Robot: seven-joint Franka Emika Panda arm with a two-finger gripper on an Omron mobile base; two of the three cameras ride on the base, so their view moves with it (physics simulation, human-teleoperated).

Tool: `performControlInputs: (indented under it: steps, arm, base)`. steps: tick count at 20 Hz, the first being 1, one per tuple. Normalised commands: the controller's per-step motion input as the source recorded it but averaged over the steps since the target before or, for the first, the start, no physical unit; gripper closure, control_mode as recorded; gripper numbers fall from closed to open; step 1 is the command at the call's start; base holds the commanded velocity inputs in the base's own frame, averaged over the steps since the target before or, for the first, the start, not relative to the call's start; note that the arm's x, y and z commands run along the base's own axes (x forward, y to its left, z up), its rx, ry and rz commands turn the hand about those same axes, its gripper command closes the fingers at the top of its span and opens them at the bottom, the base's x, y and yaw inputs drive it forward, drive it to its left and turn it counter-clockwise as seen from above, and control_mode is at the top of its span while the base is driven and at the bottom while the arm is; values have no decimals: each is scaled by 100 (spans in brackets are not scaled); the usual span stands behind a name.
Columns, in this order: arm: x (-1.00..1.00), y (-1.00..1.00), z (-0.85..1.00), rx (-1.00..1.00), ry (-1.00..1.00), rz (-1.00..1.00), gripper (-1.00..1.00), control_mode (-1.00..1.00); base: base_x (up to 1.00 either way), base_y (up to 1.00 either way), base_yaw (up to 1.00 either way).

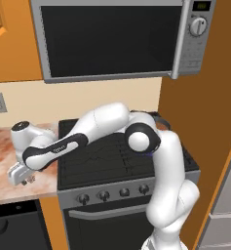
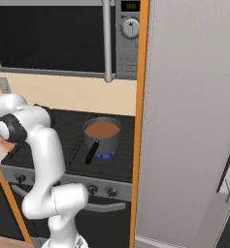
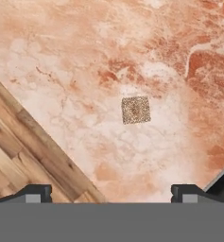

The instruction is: Pick up the sugar cube(s) and place them in the saucepan with hot chocolate.

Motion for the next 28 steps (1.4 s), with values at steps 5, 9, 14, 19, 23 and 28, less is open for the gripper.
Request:
performControlInputs:
  steps: [5,9,14,19,23,28]
  arm:
    - [39,15,-5,0,-1,-3,-100,-100]
    - [20,2,0,0,0,-1,-100,-100]
    - [3,0,0,0,1,0,-100,-100]
    - [0,0,-16,0,2,0,-100,-100]
    - [0,0,-32,0,4,0,-100,-100]
    - [1,0,-26,0,6,0,-100,-100]
  base:
    - [0,0,0]
    - [0,0,0]
    - [0,0,0]
    - [0,0,0]
    - [0,0,0]
    - [0,0,0]
